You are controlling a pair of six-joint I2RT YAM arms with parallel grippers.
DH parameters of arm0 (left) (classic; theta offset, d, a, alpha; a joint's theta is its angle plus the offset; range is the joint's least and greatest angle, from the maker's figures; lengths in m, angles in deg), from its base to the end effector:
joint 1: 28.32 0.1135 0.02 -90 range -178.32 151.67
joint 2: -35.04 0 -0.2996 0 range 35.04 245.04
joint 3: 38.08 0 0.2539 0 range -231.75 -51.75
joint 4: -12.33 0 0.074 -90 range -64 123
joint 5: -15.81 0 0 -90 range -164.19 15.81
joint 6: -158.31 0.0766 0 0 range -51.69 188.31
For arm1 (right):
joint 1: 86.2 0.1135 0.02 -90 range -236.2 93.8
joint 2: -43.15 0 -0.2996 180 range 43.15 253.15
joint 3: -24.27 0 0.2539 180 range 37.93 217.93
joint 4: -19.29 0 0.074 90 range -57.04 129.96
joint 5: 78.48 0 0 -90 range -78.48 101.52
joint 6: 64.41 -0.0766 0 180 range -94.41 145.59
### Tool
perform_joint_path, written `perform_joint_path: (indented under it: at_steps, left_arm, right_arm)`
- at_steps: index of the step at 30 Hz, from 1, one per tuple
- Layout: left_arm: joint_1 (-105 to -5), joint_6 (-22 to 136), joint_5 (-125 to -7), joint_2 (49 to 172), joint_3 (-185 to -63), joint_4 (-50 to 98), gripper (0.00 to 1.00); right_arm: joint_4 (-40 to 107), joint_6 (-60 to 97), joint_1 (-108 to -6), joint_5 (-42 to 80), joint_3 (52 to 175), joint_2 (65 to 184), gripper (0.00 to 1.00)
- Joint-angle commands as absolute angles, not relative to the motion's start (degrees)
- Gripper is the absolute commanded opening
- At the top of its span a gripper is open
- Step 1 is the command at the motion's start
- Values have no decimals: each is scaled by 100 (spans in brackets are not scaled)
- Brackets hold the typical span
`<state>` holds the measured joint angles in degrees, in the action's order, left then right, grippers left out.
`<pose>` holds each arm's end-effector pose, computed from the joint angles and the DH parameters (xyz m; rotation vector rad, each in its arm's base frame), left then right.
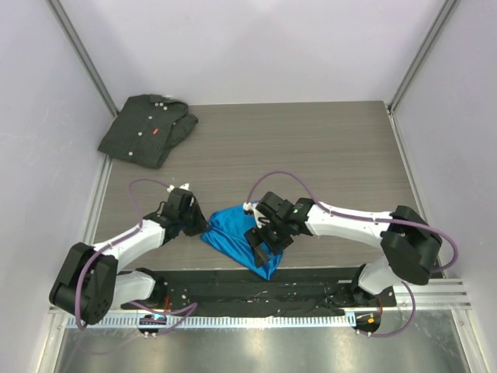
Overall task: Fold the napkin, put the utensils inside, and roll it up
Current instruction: Roll the napkin with the utensil
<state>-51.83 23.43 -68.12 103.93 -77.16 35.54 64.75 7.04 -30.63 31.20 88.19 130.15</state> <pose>0.2010 -0.0963 0.1468 -0.4368 2.5639 -0.6028 0.1435 0.2549 0.1772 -1.0308 2.7729 0.7469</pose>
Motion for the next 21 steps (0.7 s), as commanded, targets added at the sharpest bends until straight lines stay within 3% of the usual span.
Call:
perform_joint_path:
  at_steps: [1, 8, 14, 21]
  left_arm:
    - [-5162, 2437, -6997, 10527, -7855, 3540, 0]
    - [-5162, 2437, -6962, 10650, -7891, 3593, 0]
    - [-5144, 2445, -6962, 10659, -7917, 3663, 0]
    - [-5118, 2472, -6962, 10659, -7935, 3716, 0]
  right_arm:
    - [6873, 967, -2672, 2298, 9514, 12497, 88]
    - [6084, 1336, -1774, 179, 9691, 12716, 97]
    - [5064, 1723, -1475, 228, 9744, 13488, 93]
    - [4598, 1996, -1404, 404, 9814, 14070, 81]
